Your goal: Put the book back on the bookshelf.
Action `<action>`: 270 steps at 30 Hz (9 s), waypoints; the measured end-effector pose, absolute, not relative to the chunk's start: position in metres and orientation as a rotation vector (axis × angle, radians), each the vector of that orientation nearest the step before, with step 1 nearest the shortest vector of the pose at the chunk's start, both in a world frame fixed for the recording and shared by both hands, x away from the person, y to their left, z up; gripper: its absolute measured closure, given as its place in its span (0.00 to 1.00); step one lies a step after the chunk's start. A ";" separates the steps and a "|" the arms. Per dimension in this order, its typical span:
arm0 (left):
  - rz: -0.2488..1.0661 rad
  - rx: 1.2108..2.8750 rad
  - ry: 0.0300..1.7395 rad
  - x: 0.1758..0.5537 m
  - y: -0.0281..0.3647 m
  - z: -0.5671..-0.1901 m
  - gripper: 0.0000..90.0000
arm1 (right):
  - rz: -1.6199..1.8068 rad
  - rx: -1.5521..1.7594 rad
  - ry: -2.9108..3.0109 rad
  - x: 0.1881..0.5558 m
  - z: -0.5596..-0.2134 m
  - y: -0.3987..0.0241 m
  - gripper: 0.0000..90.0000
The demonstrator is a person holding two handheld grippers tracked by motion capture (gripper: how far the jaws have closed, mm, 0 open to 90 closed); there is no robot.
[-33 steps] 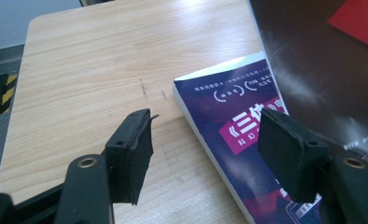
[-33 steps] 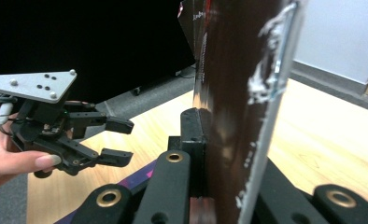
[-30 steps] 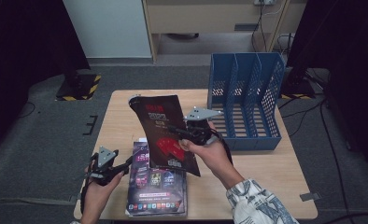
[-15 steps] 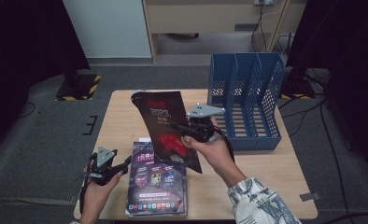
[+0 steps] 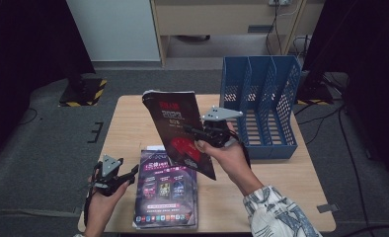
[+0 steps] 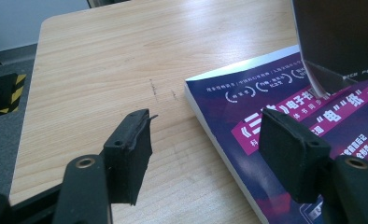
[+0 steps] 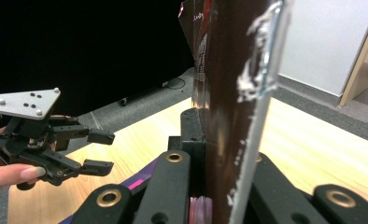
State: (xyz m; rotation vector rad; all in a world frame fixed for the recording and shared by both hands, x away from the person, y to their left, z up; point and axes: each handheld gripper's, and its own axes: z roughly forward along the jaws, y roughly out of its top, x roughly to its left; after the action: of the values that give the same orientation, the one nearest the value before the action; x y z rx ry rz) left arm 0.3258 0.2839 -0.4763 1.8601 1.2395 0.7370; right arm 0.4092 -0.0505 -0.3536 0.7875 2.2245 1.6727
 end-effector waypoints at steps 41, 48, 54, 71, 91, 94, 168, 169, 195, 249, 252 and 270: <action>0.739 1.869 1.246 0.326 0.284 -0.477 0.38 | 1.711 0.821 2.116 0.413 -0.333 -0.077 0.97; 0.741 1.867 1.247 0.326 0.285 -0.477 0.38 | 1.700 0.833 2.092 0.415 -0.329 -0.088 0.97; 0.743 1.864 1.247 0.326 0.285 -0.477 0.38 | 1.697 0.839 2.074 0.416 -0.324 -0.095 0.97; 0.750 1.873 1.245 0.326 0.284 -0.477 0.38 | 1.679 0.887 2.022 0.420 -0.318 -0.116 0.97; 0.751 1.873 1.245 0.326 0.284 -0.477 0.38 | 1.674 0.896 2.002 0.420 -0.313 -0.122 0.97; 0.751 1.872 1.245 0.326 0.284 -0.477 0.38 | 1.673 0.895 2.000 0.420 -0.312 -0.123 0.97; 0.761 1.867 1.255 0.327 0.285 -0.478 0.37 | 1.480 1.142 1.742 0.456 -0.297 -0.214 0.97; 0.763 1.865 1.256 0.327 0.285 -0.478 0.37 | 1.474 1.144 1.739 0.458 -0.298 -0.212 0.97; 0.763 1.864 1.255 0.328 0.286 -0.478 0.37 | 1.457 1.202 1.680 0.485 -0.312 -0.197 0.97; 0.768 1.864 1.254 0.329 0.287 -0.478 0.37 | 1.457 1.177 1.652 0.483 -0.346 -0.181 0.97; 0.768 1.864 1.254 0.329 0.287 -0.478 0.37 | 1.452 1.173 1.656 0.482 -0.348 -0.182 0.97; 0.767 1.867 1.252 0.329 0.287 -0.478 0.37 | 1.413 1.176 1.652 0.481 -0.352 -0.182 0.97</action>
State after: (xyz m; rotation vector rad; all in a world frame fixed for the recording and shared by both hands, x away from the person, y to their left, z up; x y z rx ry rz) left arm 0.3288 0.2867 -0.4779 1.8665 1.2518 0.7670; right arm 0.4811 -0.1822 -0.3521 1.1758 1.6518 1.4127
